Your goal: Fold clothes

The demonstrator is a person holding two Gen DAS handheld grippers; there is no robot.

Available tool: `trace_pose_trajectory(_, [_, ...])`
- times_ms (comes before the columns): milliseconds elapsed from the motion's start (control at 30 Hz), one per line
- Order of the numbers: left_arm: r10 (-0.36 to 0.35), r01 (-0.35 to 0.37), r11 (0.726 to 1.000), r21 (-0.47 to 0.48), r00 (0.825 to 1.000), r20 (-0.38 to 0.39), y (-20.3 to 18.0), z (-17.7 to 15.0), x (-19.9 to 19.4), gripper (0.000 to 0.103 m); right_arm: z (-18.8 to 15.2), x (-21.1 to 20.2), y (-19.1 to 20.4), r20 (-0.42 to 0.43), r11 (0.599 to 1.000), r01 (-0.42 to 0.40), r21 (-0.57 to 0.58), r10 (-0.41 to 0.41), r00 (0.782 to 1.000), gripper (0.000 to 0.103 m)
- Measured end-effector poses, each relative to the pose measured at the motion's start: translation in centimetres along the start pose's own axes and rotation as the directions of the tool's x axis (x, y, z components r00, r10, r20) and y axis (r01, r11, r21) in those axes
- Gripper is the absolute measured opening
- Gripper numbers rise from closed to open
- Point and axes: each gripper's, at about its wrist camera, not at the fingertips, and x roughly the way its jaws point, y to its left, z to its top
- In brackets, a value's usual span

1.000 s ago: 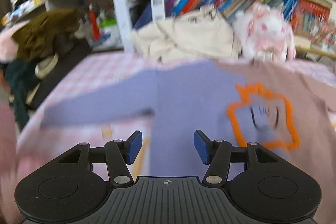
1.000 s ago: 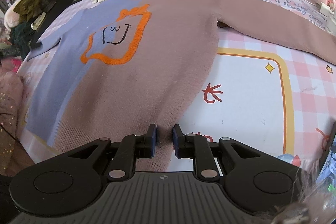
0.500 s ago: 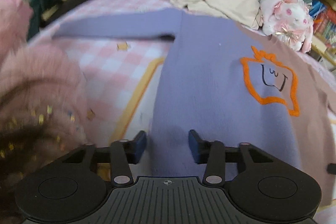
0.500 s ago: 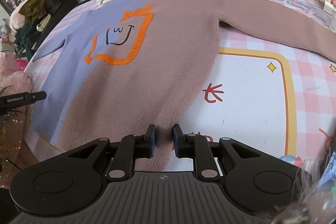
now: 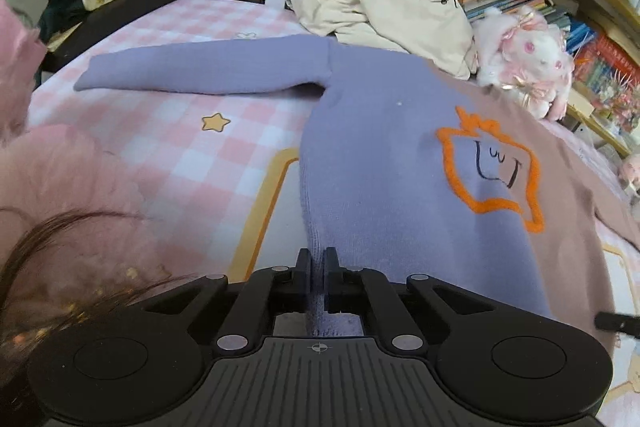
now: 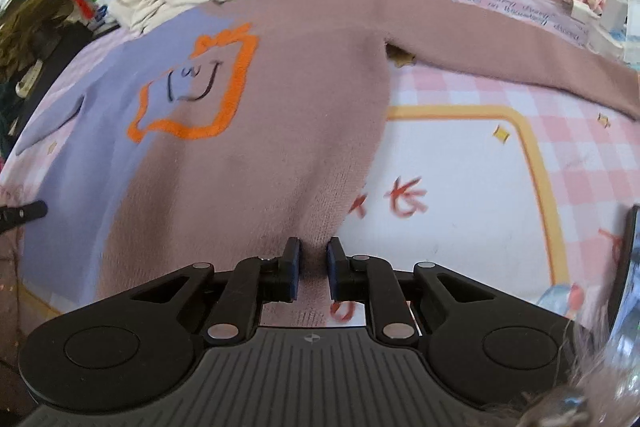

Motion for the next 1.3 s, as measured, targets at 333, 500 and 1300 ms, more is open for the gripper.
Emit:
trace_pose_trajectory(333, [0.003, -0.001, 0.996, 0.084, 1.000, -0.022, 0.2, -0.5, -0.5, 0.004, -1.5, -1.2, 0.0, 0.032, 0.994, 0.067, 0.092, -0.070, 0.997, 0.015])
trace_pose_trajectory(500, [-0.008, 0.012, 0.992, 0.126, 1.000, -0.029, 0.4, -0.9, -0.9, 0.004, -1.4, -1.2, 0.1, 0.037, 0.991, 0.078, 0.109, -0.083, 0.996, 0.016])
trace_pose_trajectory(1300, [-0.012, 0.025, 0.979, 0.203, 0.998, -0.066, 0.4, -1.3, 0.0, 0.010, -1.6, -1.3, 0.4, 0.039, 0.987, 0.111, 0.118, -0.116, 0.992, 0.020])
